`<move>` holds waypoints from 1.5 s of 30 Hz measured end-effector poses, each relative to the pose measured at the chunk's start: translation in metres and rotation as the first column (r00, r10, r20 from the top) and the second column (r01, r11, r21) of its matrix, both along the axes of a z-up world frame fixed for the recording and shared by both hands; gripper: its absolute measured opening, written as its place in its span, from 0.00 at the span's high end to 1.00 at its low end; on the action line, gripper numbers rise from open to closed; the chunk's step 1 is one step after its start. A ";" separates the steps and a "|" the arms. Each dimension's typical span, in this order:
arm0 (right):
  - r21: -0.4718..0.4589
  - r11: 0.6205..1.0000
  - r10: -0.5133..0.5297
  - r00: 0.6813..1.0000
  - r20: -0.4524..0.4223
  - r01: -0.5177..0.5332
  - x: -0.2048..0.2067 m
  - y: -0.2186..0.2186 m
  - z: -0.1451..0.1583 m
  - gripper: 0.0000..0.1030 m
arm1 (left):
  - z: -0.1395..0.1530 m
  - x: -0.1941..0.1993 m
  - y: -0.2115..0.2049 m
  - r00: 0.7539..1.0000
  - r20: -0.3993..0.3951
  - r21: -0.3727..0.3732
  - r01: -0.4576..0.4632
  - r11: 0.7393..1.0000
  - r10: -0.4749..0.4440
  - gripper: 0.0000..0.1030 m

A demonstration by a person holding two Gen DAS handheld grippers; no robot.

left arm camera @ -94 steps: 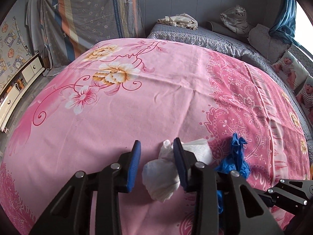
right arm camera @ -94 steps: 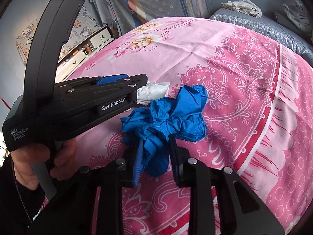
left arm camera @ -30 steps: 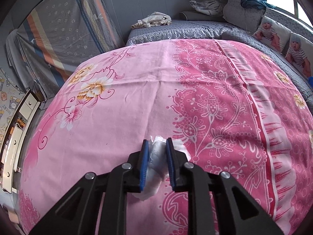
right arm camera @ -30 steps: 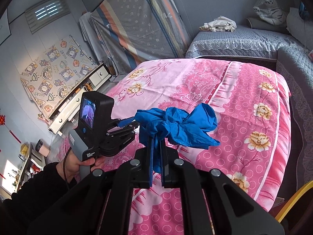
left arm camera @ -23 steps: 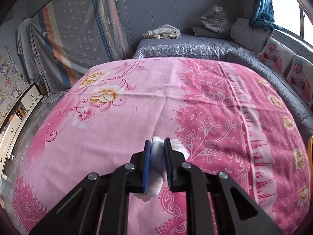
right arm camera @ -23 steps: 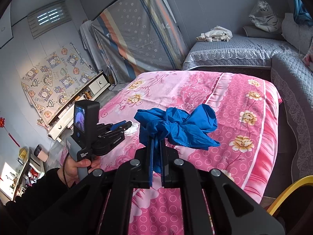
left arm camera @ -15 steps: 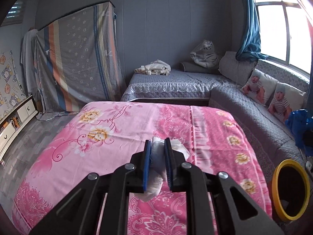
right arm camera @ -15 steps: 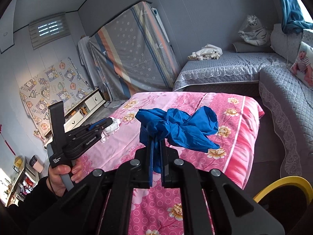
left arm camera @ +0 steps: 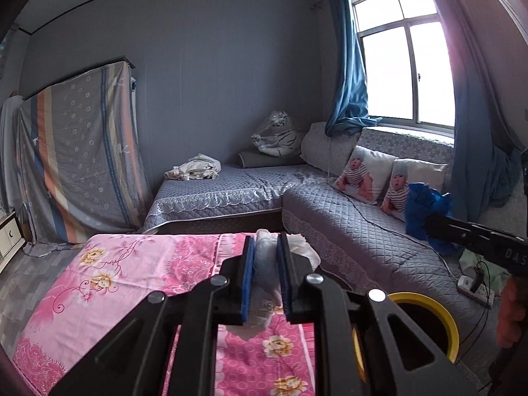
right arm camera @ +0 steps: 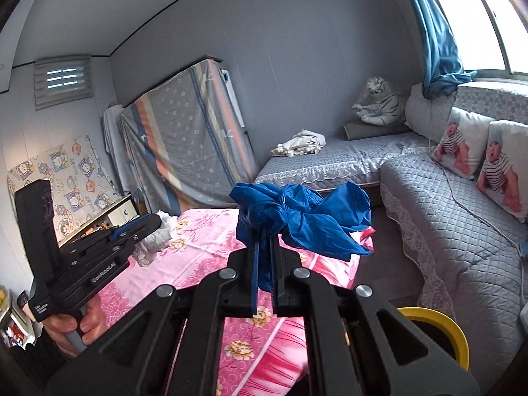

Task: Collect trash
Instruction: 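Carry the blue glove with the right tool while the left tool carries the tissue to the bin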

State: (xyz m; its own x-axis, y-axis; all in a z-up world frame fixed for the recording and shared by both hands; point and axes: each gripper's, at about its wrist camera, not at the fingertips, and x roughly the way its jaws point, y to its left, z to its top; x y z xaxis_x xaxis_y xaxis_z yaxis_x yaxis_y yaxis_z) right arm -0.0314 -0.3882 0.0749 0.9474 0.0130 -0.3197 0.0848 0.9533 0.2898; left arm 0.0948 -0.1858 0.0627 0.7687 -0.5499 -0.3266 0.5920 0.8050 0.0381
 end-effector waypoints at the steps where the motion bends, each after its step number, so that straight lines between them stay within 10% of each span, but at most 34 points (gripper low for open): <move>1: 0.003 1.000 -0.022 1.000 -0.002 0.022 -0.005 -0.007 -0.003 0.95 | -0.001 -0.007 -0.006 1.000 0.008 0.001 0.013 1.000 -0.013 0.87; 19: 0.102 0.957 -0.256 0.956 -0.141 0.271 -0.040 -0.093 -0.093 0.95 | -0.036 -0.054 -0.094 0.975 -0.005 0.057 0.224 0.973 -0.224 0.87; 45: 0.210 0.896 -0.294 0.877 -0.380 0.392 -0.030 -0.131 -0.210 0.95 | -0.166 -0.011 -0.180 0.901 -0.337 0.179 0.347 0.921 -0.274 0.86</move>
